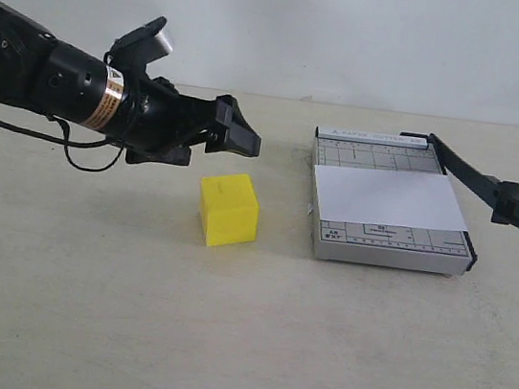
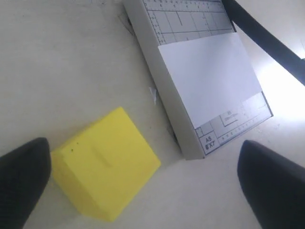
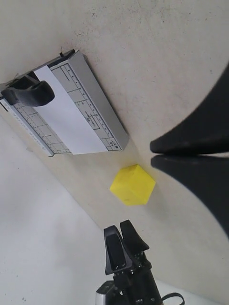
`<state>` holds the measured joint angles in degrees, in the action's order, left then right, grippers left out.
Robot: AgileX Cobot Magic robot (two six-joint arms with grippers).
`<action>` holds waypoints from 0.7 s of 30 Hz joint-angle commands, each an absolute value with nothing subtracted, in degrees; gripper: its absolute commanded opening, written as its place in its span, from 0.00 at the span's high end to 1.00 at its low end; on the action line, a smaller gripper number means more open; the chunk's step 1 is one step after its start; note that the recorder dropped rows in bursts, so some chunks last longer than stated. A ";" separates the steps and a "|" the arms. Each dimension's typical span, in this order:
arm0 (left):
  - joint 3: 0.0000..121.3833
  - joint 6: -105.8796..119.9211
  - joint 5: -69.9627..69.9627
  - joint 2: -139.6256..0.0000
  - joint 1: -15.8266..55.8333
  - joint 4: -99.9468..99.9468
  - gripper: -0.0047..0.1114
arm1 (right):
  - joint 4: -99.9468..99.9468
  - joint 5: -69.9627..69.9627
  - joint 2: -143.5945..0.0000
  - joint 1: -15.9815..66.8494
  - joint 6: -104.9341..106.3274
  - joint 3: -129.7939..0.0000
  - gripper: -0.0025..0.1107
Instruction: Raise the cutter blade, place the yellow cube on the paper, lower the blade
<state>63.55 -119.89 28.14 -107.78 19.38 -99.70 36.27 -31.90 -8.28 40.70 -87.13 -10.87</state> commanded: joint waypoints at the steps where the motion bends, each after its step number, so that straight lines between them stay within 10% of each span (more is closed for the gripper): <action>1: 63.09 -114.82 27.54 -109.44 19.25 -99.95 0.01 | 36.26 -31.91 -8.04 40.54 -86.91 -10.73 0.98; 21: 62.95 -67.78 29.73 -109.61 19.25 -99.95 0.01 | 31.09 -31.54 -8.04 40.54 -86.50 -10.73 0.98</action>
